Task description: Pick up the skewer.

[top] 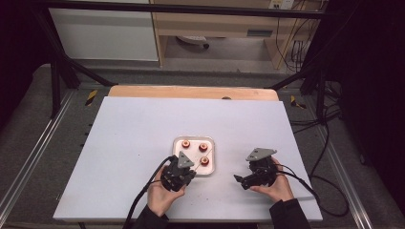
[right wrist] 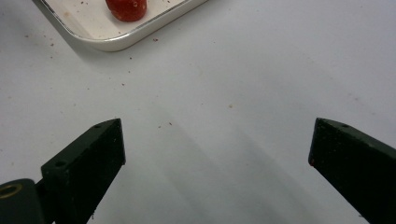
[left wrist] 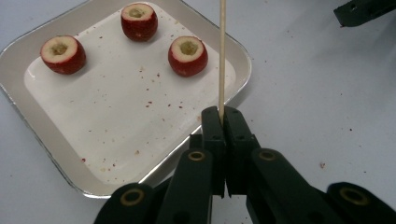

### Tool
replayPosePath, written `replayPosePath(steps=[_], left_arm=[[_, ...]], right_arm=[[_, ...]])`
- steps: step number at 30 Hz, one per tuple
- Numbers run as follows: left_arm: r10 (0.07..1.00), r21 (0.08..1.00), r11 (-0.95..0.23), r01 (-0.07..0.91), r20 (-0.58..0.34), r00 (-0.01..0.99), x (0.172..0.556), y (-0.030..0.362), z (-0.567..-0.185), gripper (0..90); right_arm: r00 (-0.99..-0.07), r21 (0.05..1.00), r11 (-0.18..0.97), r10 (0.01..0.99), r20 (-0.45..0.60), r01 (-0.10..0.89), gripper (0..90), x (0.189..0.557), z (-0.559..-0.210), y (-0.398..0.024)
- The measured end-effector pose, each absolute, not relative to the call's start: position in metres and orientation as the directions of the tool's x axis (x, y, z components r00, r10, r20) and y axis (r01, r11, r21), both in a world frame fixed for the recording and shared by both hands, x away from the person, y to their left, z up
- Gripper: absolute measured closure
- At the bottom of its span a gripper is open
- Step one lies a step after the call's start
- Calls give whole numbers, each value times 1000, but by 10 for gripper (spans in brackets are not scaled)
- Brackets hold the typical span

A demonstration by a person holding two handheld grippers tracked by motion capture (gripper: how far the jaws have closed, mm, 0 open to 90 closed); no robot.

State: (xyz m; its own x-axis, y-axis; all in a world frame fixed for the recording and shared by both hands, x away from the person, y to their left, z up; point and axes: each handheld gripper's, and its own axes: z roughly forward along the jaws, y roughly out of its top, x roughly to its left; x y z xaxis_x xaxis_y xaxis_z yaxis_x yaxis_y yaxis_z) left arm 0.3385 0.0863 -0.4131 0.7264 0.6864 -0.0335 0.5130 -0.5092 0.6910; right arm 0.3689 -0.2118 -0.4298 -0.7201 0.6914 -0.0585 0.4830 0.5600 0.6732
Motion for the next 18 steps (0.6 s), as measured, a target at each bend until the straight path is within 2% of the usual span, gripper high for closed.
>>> replayPosePath(steps=[9,18], left_arm=[[719,761,-400,512,-85,689,327,107,-422,886],[732,789,-333,517,-129,669,322,123,-432,886]], right_arm=[[-691,690,481,722,39,541,16,372,-427,-210],[-687,669,471,722,84,576,14,377,-418,-196]])
